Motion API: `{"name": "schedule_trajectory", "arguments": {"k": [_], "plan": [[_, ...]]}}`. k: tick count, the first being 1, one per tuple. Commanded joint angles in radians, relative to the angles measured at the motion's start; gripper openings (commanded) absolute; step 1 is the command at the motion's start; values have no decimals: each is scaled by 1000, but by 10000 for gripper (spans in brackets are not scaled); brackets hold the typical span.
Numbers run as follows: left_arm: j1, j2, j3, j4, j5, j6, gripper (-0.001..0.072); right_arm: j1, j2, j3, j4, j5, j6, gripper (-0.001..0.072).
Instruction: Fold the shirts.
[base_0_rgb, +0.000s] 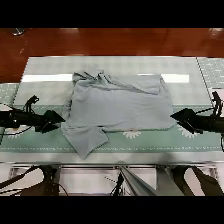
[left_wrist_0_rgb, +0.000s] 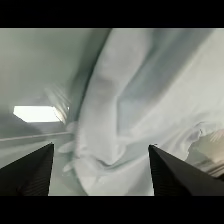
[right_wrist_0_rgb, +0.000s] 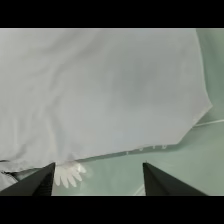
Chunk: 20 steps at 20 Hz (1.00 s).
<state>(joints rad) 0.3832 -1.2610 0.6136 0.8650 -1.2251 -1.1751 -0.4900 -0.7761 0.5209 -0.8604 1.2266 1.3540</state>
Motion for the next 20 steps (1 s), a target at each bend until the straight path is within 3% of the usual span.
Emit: {"name": "schedule_trajectory", "arguments": {"k": [1, 3, 4, 5, 6, 7, 10, 12, 20], "plan": [[-84, -12, -9, 1, 44, 46, 699, -1, 5, -6, 41, -2, 2, 626], [-103, -29, -9, 2, 40, 46, 698, -8, 5, -1, 43, -19, 4, 626], [-105, -34, -9, 2, 31, 59, 617, -29, 5, 8, 42, -19, 7, 626], [-104, -35, -9, 2, 18, 81, 332, -61, 5, 21, 36, -17, 7, 626], [-103, -35, -9, 2, 9, 98, 97, -100, 5, 34, 22, -8, 8, 625], [-103, -35, -9, 2, 8, 101, 20, -144, 5, 42, -3, 5, 11, 625], [-103, -34, -9, -33, 14, 101, 20, -187, 5, 5, -208, 51, 69, 626], [-103, -34, -9, -68, 21, 101, 20, -187, 3, -72, -237, 38, 85, 625], [-103, -34, -9, -84, 21, 109, 20, -182, -241, -92, 97, -128, -64, 616]]}}
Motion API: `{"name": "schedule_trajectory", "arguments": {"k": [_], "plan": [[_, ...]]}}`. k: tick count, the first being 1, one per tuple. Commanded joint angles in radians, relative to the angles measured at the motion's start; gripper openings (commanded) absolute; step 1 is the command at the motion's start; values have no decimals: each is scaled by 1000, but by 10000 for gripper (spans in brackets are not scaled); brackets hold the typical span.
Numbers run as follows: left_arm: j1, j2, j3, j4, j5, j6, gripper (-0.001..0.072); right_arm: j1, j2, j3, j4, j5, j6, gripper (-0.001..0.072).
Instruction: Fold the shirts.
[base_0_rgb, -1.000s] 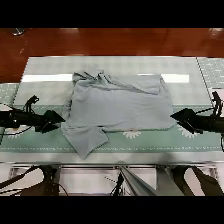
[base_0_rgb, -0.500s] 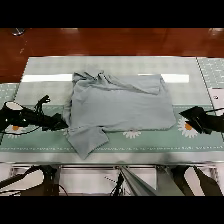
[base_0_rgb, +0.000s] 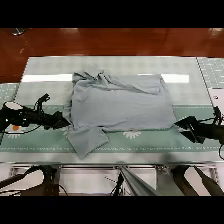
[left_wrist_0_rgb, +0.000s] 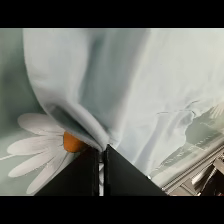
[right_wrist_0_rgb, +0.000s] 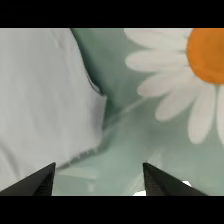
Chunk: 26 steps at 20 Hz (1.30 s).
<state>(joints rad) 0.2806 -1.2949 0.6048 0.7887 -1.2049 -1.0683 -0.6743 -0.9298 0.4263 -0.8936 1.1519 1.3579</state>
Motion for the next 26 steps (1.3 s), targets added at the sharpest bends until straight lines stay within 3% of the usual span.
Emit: {"name": "schedule_trajectory", "arguments": {"k": [1, 8, 9, 10, 11, 12, 16, 21, 23, 26], "plan": [[-1, 0, 0, -8, 0, 2, 21, 16, -119, 8, 141, -70, -77, 616], [-1, -1, 0, -8, 2, 2, 21, 221, -304, 108, 153, -185, -45, 616], [-1, 0, 0, -8, 2, 2, 20, 239, -319, 122, 153, -191, -35, 558], [-1, 0, 0, -8, 1, 2, 20, 257, -328, 137, 153, -190, -35, 368], [-1, 0, 0, -10, 1, 2, 20, 274, -328, 153, 153, -188, -55, 99], [0, 0, 2, -21, 1, 2, 20, 286, -327, 176, 153, -174, -80, 28], [0, 58, 129, -82, 0, -3, 19, 310, -293, 431, 155, 5, -75, 26], [-1, 235, 537, -385, 121, -27, 18, 311, -146, 1007, 132, 48, 44, 26], [0, 281, 732, -342, 147, -106, 18, 310, -96, 1206, 77, 86, 80, 26], [0, 370, 996, -140, 106, -192, 18, 310, 26, 1384, -63, 198, 103, 26]]}}
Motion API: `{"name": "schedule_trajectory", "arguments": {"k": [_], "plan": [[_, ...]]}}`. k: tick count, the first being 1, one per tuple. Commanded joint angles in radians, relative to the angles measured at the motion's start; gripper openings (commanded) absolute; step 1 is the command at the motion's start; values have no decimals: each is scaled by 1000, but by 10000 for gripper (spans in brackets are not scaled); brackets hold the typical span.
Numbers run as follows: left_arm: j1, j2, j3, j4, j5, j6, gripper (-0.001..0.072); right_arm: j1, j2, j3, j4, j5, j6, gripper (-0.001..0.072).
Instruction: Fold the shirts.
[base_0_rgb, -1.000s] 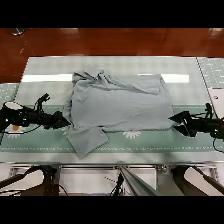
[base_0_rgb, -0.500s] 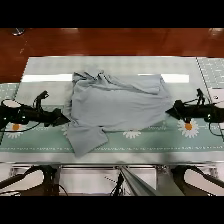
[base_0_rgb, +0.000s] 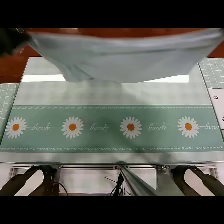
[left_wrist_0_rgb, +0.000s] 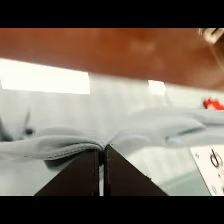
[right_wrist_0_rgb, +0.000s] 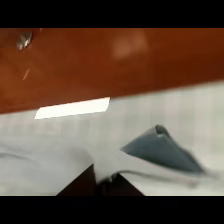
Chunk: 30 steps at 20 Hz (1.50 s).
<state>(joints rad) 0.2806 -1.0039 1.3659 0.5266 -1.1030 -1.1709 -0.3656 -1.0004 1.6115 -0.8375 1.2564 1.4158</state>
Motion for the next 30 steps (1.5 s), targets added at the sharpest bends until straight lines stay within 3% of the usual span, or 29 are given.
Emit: {"name": "schedule_trajectory", "arguments": {"k": [1, 7, 13, 19, 22, 25, 30], "plan": [[0, 119, 296, 217, -12, -124, 18, 1, 160, 214, -172, 119, 48, 26], [-1, 444, 391, 723, -51, -214, 18, 1, 488, 214, -429, 312, 132, 26], [-157, 547, 376, 911, -139, -228, 18, 1, 574, 209, -612, 478, 156, 27], [-208, 497, 82, 887, -150, -267, 18, 1, 570, -53, -454, 344, 172, 26], [-208, 396, -98, 875, -54, -267, 18, 1, 507, -294, -388, 208, 126, 26], [-208, 219, -207, 808, 122, -275, 18, 1, 338, -448, -270, 44, 37, 26], [-208, -169, -155, 584, 311, -286, 18, 2, -53, -447, -122, -219, -68, 26]]}}
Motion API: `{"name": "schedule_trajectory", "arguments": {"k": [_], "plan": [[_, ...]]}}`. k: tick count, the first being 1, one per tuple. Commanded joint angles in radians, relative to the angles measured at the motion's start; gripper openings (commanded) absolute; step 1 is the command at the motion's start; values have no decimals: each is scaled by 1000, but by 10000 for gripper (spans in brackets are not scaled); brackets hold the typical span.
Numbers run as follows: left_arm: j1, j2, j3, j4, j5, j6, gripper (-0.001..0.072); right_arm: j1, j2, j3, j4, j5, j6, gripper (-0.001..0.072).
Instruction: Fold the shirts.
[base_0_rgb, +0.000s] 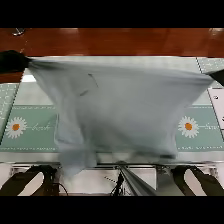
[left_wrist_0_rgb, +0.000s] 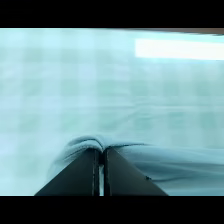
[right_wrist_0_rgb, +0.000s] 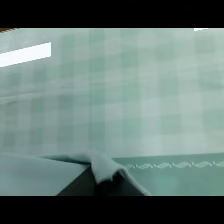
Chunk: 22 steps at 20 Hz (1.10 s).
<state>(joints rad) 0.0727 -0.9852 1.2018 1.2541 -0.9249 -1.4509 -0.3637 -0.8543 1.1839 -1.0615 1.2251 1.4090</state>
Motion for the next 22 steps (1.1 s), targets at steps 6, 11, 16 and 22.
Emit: {"name": "schedule_trajectory", "arguments": {"k": [6, 11, 16, 22], "plan": [[-3, -572, 152, -487, 175, -5, 20, 0, -648, 140, 279, -257, -95, 26], [-3, -665, 157, -518, 82, 1, 21, 0, -764, 178, 281, -225, -109, 27], [71, -663, 208, -513, -214, 105, 20, -26, -752, 178, 232, -29, -166, 27], [82, -676, 129, -327, -388, 120, 21, 6, -753, 56, 30, 13, -142, 27]]}}
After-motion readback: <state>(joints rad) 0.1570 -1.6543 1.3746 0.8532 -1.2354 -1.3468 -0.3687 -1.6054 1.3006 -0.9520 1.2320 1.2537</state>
